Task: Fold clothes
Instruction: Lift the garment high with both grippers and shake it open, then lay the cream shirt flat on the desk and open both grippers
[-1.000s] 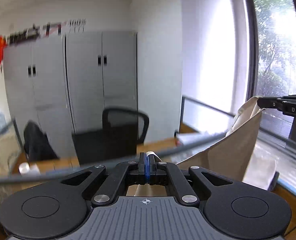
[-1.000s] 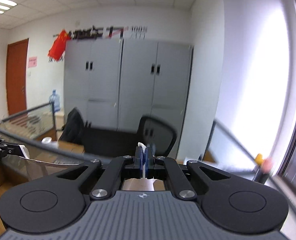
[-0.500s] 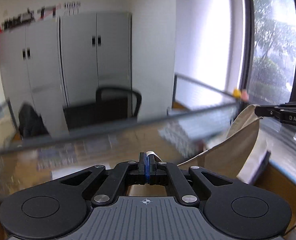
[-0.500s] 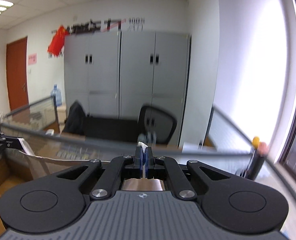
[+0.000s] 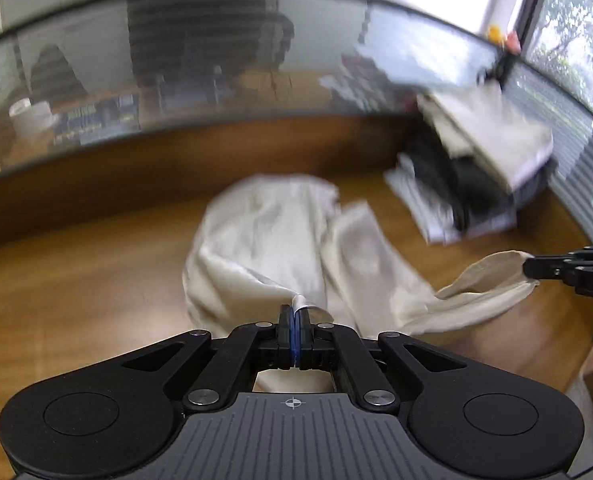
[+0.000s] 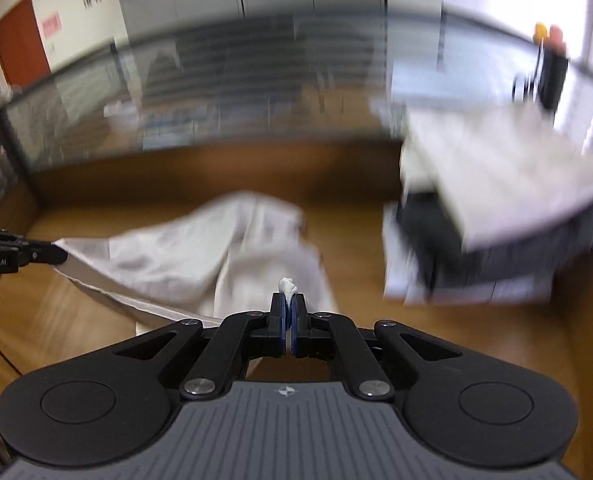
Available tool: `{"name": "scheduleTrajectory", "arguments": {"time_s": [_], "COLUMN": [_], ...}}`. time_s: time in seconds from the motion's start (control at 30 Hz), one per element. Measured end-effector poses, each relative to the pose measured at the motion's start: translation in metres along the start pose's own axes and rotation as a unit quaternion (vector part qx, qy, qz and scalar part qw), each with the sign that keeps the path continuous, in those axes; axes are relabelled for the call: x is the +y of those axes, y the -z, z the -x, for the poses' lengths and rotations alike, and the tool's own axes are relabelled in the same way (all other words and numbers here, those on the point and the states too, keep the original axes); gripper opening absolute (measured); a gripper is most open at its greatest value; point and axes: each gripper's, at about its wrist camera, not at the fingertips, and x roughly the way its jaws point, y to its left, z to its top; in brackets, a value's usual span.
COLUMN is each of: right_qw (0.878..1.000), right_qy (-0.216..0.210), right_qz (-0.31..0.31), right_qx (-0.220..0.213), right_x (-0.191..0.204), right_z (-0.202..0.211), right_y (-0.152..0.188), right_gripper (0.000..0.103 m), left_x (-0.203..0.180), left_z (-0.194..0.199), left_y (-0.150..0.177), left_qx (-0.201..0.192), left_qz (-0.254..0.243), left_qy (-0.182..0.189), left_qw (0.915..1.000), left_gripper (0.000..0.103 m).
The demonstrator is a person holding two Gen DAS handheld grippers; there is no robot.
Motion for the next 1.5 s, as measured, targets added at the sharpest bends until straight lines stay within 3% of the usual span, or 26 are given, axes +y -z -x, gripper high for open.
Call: {"name": "scheduleTrajectory", "arguments": {"time_s": [0.1, 0.27, 0.33, 0.43, 0.5, 0.57, 0.7, 1.1, 1.23, 1.5], "right_qw": [0.999, 0.995, 0.992, 0.99, 0.991, 0.991, 0.993, 0.991, 0.989, 0.985], "right_qy": [0.0, 0.004, 0.005, 0.006, 0.007, 0.007, 0.002, -0.026, -0.037, -0.048], "right_qz": [-0.016, -0.035, -0.032, -0.023, -0.018, -0.016, -0.013, 0.013, 0.028, 0.035], "right_qx": [0.039, 0.097, 0.12, 0.138, 0.135, 0.13, 0.121, 0.132, 0.14, 0.16], "right_x": [0.005, 0.002, 0.003, 0.008, 0.009, 0.009, 0.013, 0.018, 0.024, 0.027], "right_z": [-0.017, -0.04, -0.05, -0.054, -0.056, -0.059, -0.078, -0.177, -0.206, -0.247], "right_y": [0.036, 0.076, 0.086, 0.085, 0.077, 0.063, 0.034, -0.044, -0.06, -0.069], "right_gripper": [0.002, 0.003, 0.007, 0.024, 0.038, 0.04, 0.051, 0.053, 0.059, 0.06], "left_x": [0.002, 0.012, 0.018, 0.024, 0.028, 0.032, 0.04, 0.054, 0.051, 0.055], "left_z": [-0.013, -0.033, -0.036, -0.035, -0.033, -0.035, -0.061, -0.151, -0.177, -0.211], "left_y": [0.033, 0.062, 0.068, 0.064, 0.056, 0.046, 0.021, -0.041, -0.058, -0.068], "left_qx": [0.045, 0.094, 0.108, 0.099, 0.087, 0.078, 0.083, 0.102, 0.108, 0.125], "left_qz": [0.012, 0.03, 0.036, 0.026, 0.015, 0.008, 0.005, -0.014, -0.019, -0.024], "left_qy": [0.01, 0.018, 0.024, 0.018, 0.016, 0.016, 0.014, 0.007, 0.006, 0.0], "left_qw": [0.9989, 0.9949, 0.9932, 0.9946, 0.9959, 0.9968, 0.9964, 0.9947, 0.994, 0.9919], "left_gripper": [0.003, 0.005, 0.022, 0.051, 0.058, 0.065, 0.069, 0.075, 0.076, 0.077]}}
